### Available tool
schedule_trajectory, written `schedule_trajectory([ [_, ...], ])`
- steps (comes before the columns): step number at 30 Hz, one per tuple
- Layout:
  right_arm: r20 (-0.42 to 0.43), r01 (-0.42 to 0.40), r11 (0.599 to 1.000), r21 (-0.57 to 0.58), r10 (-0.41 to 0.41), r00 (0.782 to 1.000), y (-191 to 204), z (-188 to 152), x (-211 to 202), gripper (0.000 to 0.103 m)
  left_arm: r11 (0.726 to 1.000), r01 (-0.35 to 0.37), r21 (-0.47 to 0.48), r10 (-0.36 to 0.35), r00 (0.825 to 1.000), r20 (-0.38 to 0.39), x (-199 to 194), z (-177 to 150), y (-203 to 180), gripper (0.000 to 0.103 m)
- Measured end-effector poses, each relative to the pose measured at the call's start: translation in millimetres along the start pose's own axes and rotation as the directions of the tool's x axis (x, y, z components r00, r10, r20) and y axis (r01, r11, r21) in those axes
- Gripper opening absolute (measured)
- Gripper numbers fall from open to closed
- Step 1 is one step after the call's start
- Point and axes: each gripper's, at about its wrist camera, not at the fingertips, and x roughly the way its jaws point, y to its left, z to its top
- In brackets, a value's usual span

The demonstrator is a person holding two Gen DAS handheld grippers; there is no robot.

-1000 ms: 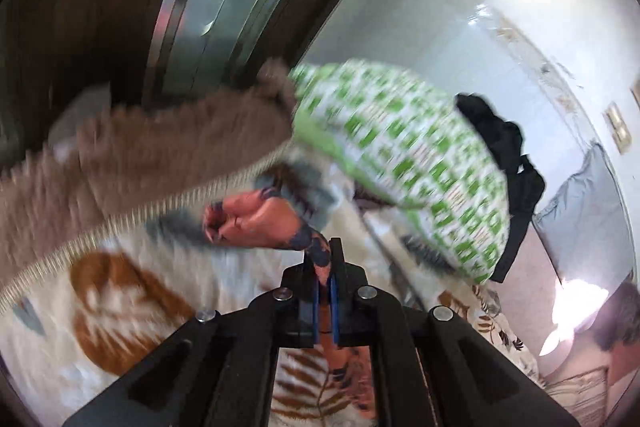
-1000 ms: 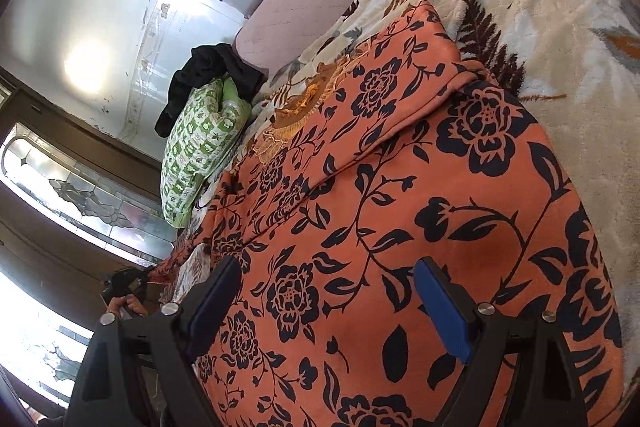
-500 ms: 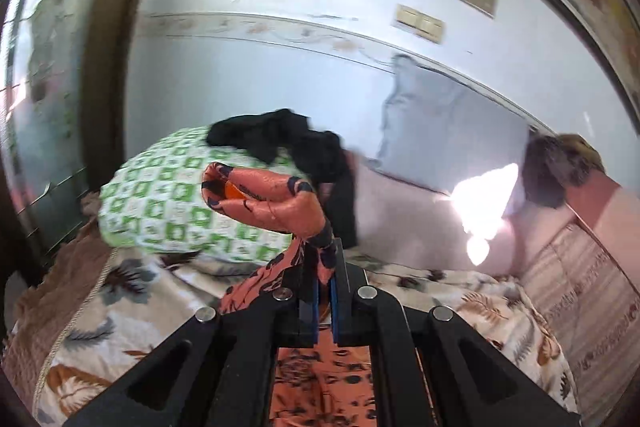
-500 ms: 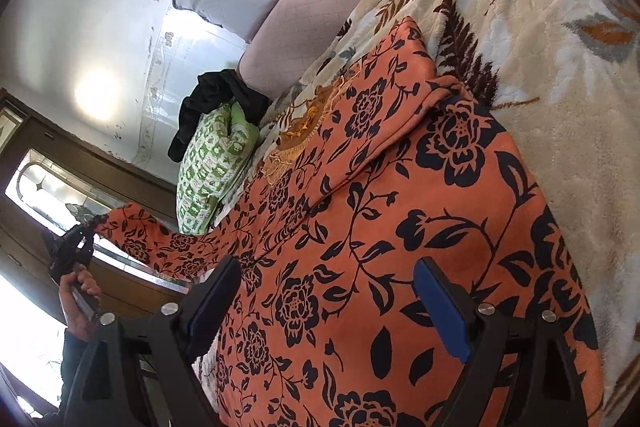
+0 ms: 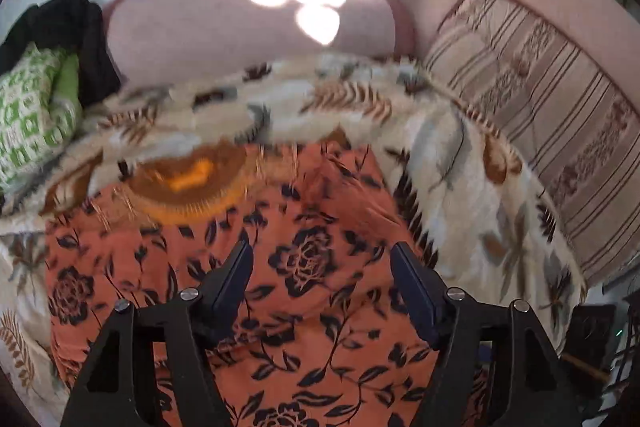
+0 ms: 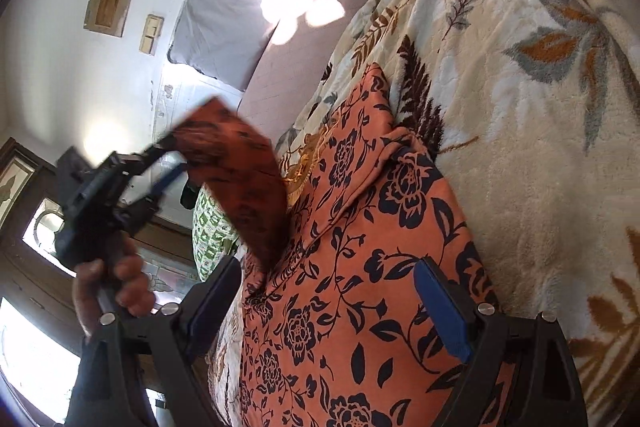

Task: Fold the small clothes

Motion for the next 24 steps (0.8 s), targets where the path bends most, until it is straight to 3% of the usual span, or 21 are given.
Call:
schedule_trajectory([
  [2, 0.012, 0.011, 1.000, -0.004, -0.011, 1.000, -2.0, 1.1, -4.5, 0.090, 0.999, -0.024, -0.025, 0.024, 1.000, -0.020, 2.5, -23.6, 22.1, 0.073],
  [5, 0.016, 0.024, 1.000, 0.002, -0.024, 1.000, -1.5, 0.9, -3.2, 0.090, 0.991, -0.090, -0.097, 0.093, 0.995, 0.031, -30.2, -49.0, 73.2, 0.073],
  [9, -0.023, 0.022, 1.000, -0.010, -0.022, 0.999, 10.6, 1.5, 9.7, 0.090, 0.949, -0.228, -0.217, 0.245, 0.968, 0.055, -69.7, -82.1, 161.4, 0.073],
  [12, -0.068, 0.018, 0.999, -0.032, -0.020, 0.997, 26.6, 7.0, 30.4, 0.090, 0.912, -0.242, -0.332, 0.266, 0.964, 0.028, -80.1, -113.3, 217.7, 0.073],
  [16, -0.133, 0.007, 1.000, 0.022, -0.004, 0.991, 37.9, 27.1, 70.1, 0.090, 0.868, -0.228, -0.440, 0.269, 0.963, 0.032, -78.6, -136.1, 257.6, 0.073],
  [22, -0.218, -0.008, 0.999, 0.040, 0.016, 0.976, 54.4, 54.2, 128.1, 0.090, 0.898, -0.184, -0.399, 0.225, 0.973, 0.057, -55.6, -125.3, 260.0, 0.073],
  [24, -0.244, -0.007, 1.000, 0.019, 0.011, 0.970, 50.1, 62.4, 147.0, 0.090, 0.907, -0.232, -0.351, 0.253, 0.967, 0.015, -43.3, -121.5, 259.3, 0.073],
])
